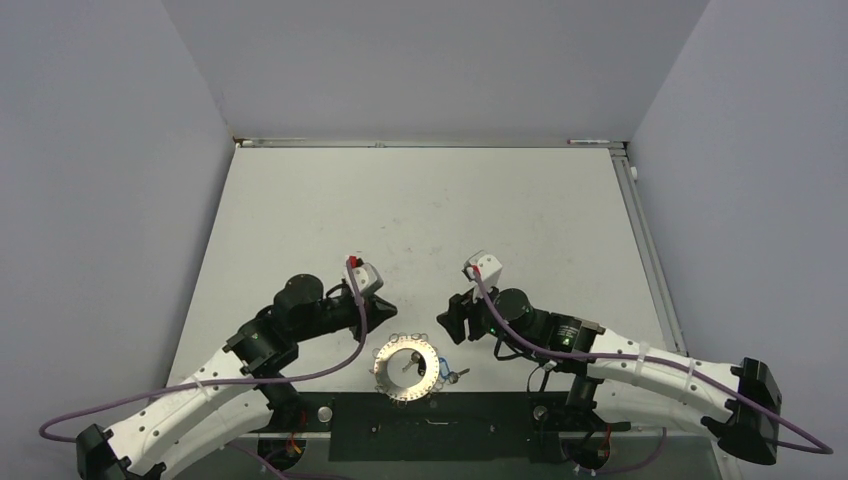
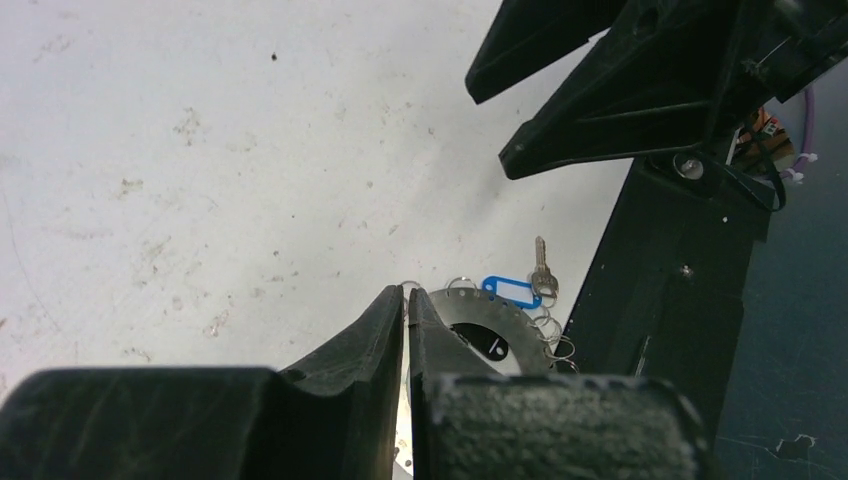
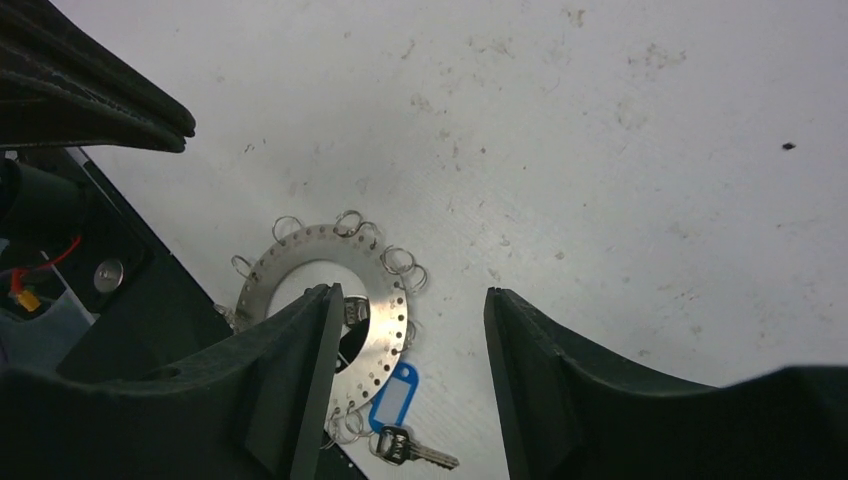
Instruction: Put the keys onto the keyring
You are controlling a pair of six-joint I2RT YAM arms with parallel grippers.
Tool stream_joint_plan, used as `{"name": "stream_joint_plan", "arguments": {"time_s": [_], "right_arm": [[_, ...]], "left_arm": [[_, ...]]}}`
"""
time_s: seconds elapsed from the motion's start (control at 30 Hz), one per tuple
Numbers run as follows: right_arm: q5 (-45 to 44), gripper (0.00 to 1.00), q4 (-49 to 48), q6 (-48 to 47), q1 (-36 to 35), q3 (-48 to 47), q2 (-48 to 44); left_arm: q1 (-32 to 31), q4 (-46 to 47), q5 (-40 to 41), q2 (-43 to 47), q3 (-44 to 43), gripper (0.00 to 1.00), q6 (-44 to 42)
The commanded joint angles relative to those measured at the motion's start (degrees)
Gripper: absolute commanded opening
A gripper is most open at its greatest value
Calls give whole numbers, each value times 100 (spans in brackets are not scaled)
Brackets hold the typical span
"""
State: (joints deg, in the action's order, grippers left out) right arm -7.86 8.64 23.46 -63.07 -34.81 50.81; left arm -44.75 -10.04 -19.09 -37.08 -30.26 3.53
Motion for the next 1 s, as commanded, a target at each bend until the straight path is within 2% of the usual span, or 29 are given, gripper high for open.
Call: {"name": "stream_joint_plan", "arguments": {"time_s": [0.0, 0.13, 0.27, 0.4, 0.47, 0.7, 0.97], "right_arm": [[331, 54, 195, 660, -85, 187, 119], [226, 52, 452, 697, -648, 217, 602], [-1017, 49, 514, 554, -1832, 159, 1153], [-1640, 42, 420, 175, -2659, 25, 1816], [-1548, 33, 412, 42, -2753, -128, 2194], [-1521, 27, 570, 4, -2791, -561, 3097], [-1740, 19, 713, 131, -2720, -648, 3130]], "left_arm": [[-193, -448, 737, -187, -307, 5, 45], [-202, -703, 1184, -270, -437, 6, -228], [-163, -769, 1569, -66, -441, 6, -307], [-126, -778, 1814, 241, -366, 6, -320], [-109, -780, 1864, 355, -337, 6, -326], [-86, -832, 1859, 473, -331, 6, -325], [-86, -824, 1821, 543, -314, 6, -326]]}}
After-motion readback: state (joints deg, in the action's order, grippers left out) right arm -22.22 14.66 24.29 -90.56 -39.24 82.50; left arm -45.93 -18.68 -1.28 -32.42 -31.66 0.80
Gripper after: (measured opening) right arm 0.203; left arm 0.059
